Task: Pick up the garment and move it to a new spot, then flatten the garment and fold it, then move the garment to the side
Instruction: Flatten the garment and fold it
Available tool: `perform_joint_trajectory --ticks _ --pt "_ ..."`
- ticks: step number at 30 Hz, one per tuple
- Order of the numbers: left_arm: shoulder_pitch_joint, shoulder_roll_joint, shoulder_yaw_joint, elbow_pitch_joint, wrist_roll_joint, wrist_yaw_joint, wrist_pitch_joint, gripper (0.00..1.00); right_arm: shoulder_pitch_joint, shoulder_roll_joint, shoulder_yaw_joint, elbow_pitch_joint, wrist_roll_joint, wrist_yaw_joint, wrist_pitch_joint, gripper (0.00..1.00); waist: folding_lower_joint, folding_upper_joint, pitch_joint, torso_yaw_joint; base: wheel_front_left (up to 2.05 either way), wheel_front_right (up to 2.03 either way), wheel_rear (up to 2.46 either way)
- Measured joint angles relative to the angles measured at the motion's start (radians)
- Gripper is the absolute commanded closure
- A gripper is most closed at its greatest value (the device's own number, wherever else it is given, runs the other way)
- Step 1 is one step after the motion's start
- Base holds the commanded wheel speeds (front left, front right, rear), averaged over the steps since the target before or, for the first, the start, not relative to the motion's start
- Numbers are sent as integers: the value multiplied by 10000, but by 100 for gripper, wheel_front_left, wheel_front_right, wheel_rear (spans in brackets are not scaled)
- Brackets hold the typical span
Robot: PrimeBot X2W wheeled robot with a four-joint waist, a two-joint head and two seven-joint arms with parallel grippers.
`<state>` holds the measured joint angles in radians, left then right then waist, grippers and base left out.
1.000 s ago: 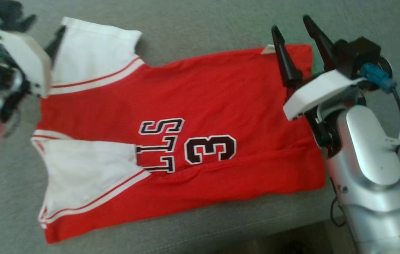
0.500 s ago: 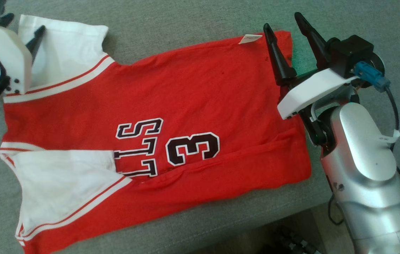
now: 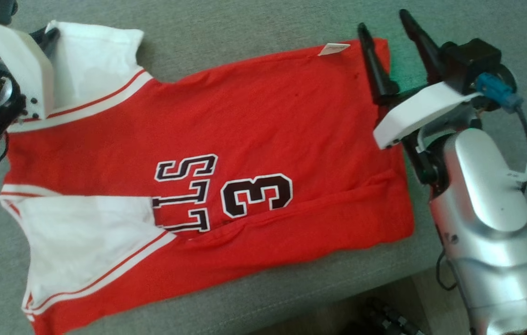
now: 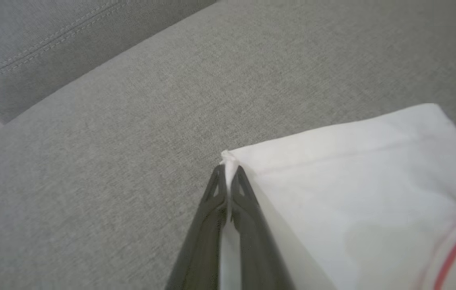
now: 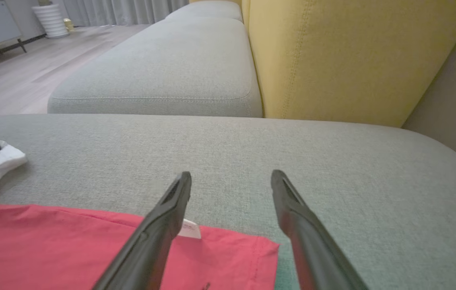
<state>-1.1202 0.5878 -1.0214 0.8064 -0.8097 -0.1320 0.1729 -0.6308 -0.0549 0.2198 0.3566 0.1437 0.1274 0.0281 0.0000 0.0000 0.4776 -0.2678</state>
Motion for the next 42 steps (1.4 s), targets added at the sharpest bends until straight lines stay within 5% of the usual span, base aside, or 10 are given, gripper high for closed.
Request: perform_joint_trajectory --ticks 13,26,27,28,29,42 --pt "16 -621 -332 15 -318 -2 -2224 100 -348 -470 -1430 2069 -230 0 1885 0 0 0 -464 1228 0 0 0" --pt "326 -899 -640 -587 -397 -2 -2815 100 -677 -1290 -1609 3336 -460 -2 2546 0 0 0 -772 2170 0 0 0" --pt "326 -903 -646 -589 -437 -2 -2861 100 -748 -1304 -1578 3419 -372 0 2573 27 0 0 -772 2187 0 0 0" --pt "326 -907 -646 -594 -477 -2 -2892 100 -792 -1335 -1521 3473 -282 0 2619 78 0 0 -775 2204 0 0 0" --pt "326 -907 -644 -594 -481 -2 -2892 100 -808 -1377 -1425 3505 -249 0 2625 100 0 0 -782 2220 0 0 0" --pt "294 -909 -123 -282 -740 656 -3618 100 -1422 -1618 -1388 3806 -265 0 1369 100 0 0 -755 2312 0 0 0"
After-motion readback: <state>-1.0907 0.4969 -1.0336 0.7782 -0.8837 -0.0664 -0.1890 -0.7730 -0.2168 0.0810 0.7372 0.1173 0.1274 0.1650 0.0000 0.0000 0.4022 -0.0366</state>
